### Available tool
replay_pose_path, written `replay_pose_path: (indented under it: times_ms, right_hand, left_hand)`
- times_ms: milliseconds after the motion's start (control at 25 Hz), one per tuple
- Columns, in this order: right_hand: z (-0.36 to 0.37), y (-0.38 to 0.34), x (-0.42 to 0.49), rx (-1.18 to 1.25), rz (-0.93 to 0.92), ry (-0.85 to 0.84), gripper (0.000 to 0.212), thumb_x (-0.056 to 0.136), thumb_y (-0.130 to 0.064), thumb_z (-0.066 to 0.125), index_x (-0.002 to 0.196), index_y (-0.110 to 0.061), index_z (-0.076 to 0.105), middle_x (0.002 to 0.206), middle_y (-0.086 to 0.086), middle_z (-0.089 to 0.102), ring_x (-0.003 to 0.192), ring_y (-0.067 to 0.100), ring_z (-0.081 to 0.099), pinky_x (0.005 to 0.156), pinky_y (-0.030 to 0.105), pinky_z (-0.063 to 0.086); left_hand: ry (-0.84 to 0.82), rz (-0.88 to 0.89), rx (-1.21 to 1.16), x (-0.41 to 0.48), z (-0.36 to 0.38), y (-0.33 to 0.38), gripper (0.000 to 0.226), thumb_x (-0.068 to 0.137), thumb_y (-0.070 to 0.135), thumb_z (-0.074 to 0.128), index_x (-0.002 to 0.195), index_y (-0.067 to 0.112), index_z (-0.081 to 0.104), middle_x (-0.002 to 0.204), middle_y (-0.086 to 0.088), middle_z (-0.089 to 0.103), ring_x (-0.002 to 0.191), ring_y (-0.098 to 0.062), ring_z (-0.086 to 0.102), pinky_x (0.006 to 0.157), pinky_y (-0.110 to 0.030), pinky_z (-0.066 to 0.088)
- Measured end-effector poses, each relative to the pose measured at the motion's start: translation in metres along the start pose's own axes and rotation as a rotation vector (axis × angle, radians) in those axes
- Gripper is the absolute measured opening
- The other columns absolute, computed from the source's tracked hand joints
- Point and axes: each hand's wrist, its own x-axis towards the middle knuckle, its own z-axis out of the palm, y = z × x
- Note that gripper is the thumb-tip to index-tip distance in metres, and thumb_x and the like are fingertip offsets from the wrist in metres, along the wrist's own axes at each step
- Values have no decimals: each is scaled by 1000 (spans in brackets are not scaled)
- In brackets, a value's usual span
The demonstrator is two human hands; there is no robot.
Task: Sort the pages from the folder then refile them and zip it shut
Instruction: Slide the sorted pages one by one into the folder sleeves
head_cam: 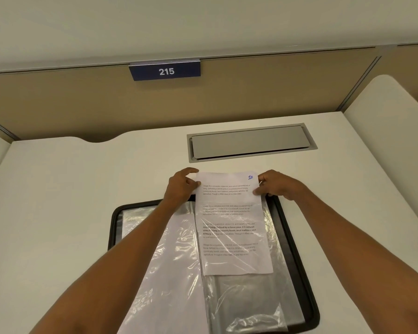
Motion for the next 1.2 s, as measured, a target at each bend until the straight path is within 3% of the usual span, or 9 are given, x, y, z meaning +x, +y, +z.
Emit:
replay_pose_path:
  times_ms: [160, 320, 440, 560, 680, 840, 1040, 1200]
  right_hand:
    - [0, 1, 3, 5, -51, 100, 20, 87, -13, 81, 89, 2, 68, 82, 6, 71, 69, 17, 57, 63, 26, 44]
    - [3, 0, 1, 20, -158, 206, 23, 88, -11, 79, 73, -10, 62, 68, 0, 62, 60, 13, 53, 56, 21, 40]
    - [1, 0, 1, -24, -124, 107, 8, 87, -11, 80, 90, -9, 74, 87, 7, 73, 74, 18, 63, 67, 27, 50]
    - [1, 2, 1, -64, -43, 11, 22, 88, -11, 80, 108, -6, 74, 104, 6, 76, 93, 24, 70, 86, 35, 58]
    - [0, 2, -2, -1, -69, -5, 34, 84, -18, 85, 112, -5, 70, 107, 2, 76, 96, 21, 71, 83, 30, 58]
    - [2, 11, -8, -191, -110, -136, 40, 79, -4, 86, 114, -13, 70, 106, -3, 78, 97, 17, 74, 92, 36, 58]
    - [2, 16, -11, -227, -156, 31, 34, 83, -13, 85, 111, -8, 67, 88, -6, 71, 76, 14, 66, 72, 27, 52]
    - [4, 20, -14, -297, -183, 4, 47, 81, -10, 85, 122, -12, 62, 107, 1, 70, 93, 23, 68, 86, 36, 57]
  left_hand:
    - [-64, -33, 105, 1, -4, -3, 19, 90, 8, 77, 106, 15, 68, 82, -11, 76, 65, -13, 63, 61, -23, 47]
    - [-190, -86, 231, 2, -8, -3, 27, 82, 9, 84, 103, 11, 68, 86, -7, 74, 72, -17, 64, 68, -27, 48]
    - [-181, -88, 219, 2, -7, -3, 23, 84, 10, 83, 103, 10, 70, 88, -8, 75, 76, -18, 67, 75, -29, 53]
    - [-162, -43, 232, 1, -4, -5, 18, 90, 16, 79, 104, 14, 70, 86, -5, 74, 76, -17, 67, 71, -28, 48]
    - [-173, 20, 332, 1, -1, -8, 14, 93, 19, 76, 105, 14, 70, 78, 1, 66, 75, -17, 59, 65, -27, 42]
    - [-201, 120, 418, 1, 2, -11, 30, 88, 36, 82, 108, 21, 66, 84, 10, 60, 81, -17, 58, 81, -35, 45]
    - [-245, 176, 546, 4, 6, -14, 38, 86, 32, 84, 118, 27, 63, 94, 8, 66, 94, -23, 64, 103, -46, 42]
    - [-262, 202, 538, 5, 7, -18, 43, 86, 34, 84, 122, 26, 61, 100, 7, 68, 95, -24, 64, 102, -44, 39]
